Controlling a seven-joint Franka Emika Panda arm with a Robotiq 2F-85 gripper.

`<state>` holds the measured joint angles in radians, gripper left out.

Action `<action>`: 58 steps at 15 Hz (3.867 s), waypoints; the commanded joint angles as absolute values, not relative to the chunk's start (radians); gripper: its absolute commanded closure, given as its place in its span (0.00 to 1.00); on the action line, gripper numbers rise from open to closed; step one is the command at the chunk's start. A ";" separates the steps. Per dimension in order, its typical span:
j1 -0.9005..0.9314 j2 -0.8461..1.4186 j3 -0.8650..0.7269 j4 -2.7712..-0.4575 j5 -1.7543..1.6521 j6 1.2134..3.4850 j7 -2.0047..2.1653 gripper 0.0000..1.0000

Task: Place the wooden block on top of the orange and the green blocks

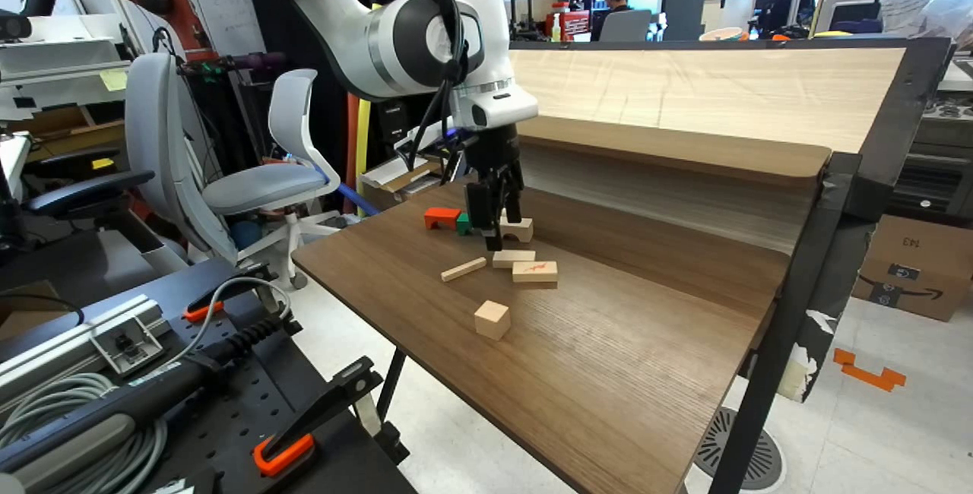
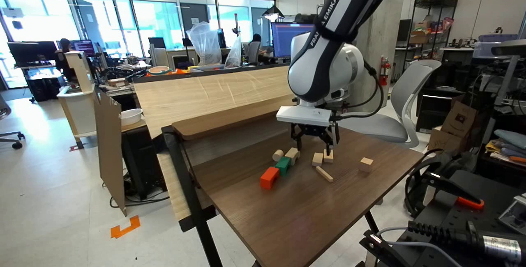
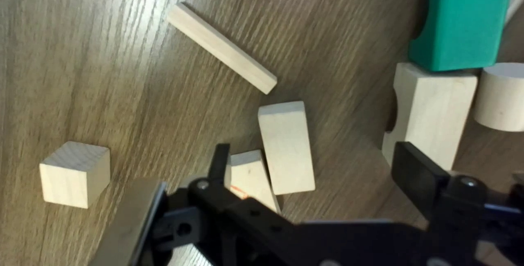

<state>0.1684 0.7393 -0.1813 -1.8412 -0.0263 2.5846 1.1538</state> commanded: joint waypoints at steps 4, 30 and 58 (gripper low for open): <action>0.148 0.767 -0.174 -1.816 -0.023 2.550 1.077 0.00; 0.126 0.829 -0.161 -1.772 0.068 2.649 0.951 0.81; 0.189 0.674 -0.040 -1.871 0.172 2.629 1.001 0.92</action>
